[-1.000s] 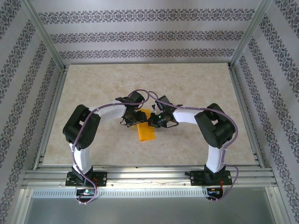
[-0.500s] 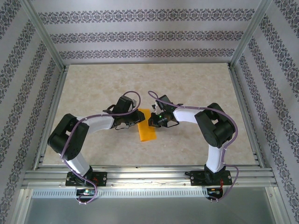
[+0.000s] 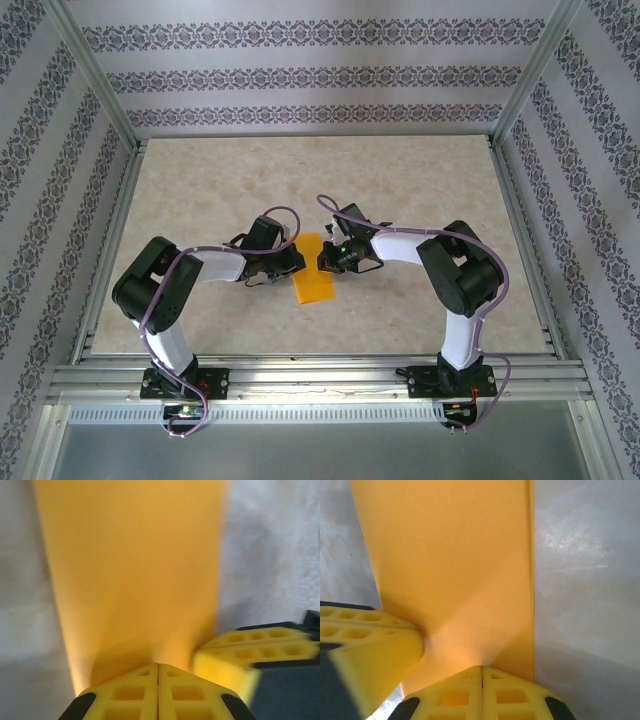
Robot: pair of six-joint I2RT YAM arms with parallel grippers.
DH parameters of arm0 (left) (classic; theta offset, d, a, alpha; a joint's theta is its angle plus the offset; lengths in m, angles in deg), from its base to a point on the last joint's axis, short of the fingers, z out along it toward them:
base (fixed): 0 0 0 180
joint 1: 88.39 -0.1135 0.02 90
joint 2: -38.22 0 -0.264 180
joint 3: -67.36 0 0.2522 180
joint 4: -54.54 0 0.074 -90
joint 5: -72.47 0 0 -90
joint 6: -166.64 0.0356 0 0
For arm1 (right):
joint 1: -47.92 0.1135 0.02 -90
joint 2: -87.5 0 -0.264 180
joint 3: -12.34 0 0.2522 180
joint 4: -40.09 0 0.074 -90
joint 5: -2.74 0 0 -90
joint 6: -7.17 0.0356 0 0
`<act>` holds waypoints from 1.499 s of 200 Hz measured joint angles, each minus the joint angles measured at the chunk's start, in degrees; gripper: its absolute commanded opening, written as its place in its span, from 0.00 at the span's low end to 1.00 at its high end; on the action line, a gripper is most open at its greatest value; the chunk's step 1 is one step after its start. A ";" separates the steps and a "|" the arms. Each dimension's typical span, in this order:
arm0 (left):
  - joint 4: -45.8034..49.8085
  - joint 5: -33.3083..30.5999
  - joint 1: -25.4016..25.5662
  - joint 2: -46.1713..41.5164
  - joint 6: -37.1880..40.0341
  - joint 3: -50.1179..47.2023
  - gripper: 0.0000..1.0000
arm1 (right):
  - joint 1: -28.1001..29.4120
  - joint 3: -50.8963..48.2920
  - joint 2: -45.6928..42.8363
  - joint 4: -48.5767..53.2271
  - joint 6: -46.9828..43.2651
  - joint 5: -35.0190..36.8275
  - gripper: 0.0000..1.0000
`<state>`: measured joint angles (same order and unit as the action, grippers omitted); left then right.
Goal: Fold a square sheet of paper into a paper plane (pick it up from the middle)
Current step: Fold the paper in half at the center of the table.
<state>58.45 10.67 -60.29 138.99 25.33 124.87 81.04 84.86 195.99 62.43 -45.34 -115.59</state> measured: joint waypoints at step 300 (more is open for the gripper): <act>5.51 3.37 0.87 -7.63 -1.46 -4.85 0.00 | 0.04 -0.39 -0.55 0.68 0.13 0.44 0.00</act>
<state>63.96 14.04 -59.42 131.36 23.87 120.01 81.08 84.47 195.44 63.10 -45.21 -115.16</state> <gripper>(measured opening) 0.063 0.049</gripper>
